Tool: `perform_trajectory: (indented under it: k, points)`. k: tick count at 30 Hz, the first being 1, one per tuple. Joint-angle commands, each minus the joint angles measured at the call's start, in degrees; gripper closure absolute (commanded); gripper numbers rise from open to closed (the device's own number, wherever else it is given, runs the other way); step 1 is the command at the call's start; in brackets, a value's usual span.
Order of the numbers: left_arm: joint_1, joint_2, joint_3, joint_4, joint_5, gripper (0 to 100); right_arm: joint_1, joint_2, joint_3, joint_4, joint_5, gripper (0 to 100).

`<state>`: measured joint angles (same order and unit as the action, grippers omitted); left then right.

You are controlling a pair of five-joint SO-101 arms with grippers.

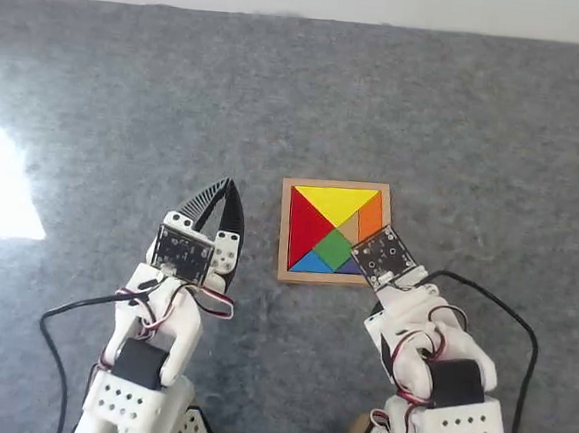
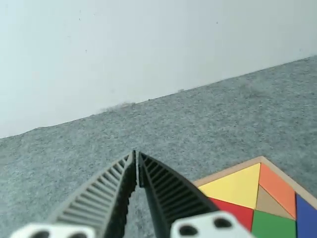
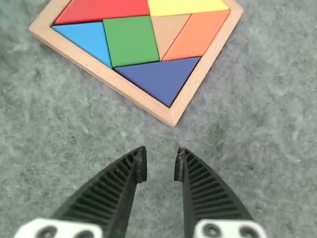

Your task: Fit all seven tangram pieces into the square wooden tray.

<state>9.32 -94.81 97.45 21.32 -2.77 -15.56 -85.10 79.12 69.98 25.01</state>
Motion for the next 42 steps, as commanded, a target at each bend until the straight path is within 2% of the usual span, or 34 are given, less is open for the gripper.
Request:
perform_trajectory:
  k: [1,7,13,18,20,23,24,31,42]
  points:
    - [-0.4,-2.1,-0.7,3.0,-0.6,98,2.9,-2.4,2.2,-2.0,-0.7,89.3]
    - [-0.4,-1.8,-0.7,3.5,-0.6,98,4.3,-6.4,13.0,-9.0,-0.8,89.4]
    - [-0.3,-1.8,-0.7,5.7,-0.6,98,4.3,-13.9,17.7,-8.5,-0.6,89.4]
    - [-0.3,-2.2,-0.7,19.8,-0.6,98,4.3,-19.1,17.3,-2.3,-0.4,89.4]
    - [-0.3,-2.0,-0.7,28.5,-0.4,98,4.3,-18.9,17.3,0.7,-0.4,89.4]
    - [-0.2,-2.4,-1.0,45.6,-0.6,98,4.1,-18.6,17.3,5.5,-0.4,89.3]
    - [-0.1,-3.0,-2.0,48.5,-0.5,98,4.0,-18.7,17.3,5.3,-0.4,89.4]
    - [-0.2,-9.4,-0.9,51.1,-0.4,98,4.1,-18.6,17.3,5.2,-0.4,89.4]
    - [-0.3,-9.3,-0.9,51.0,-0.4,98,4.0,-18.6,17.3,5.2,-0.4,89.4]
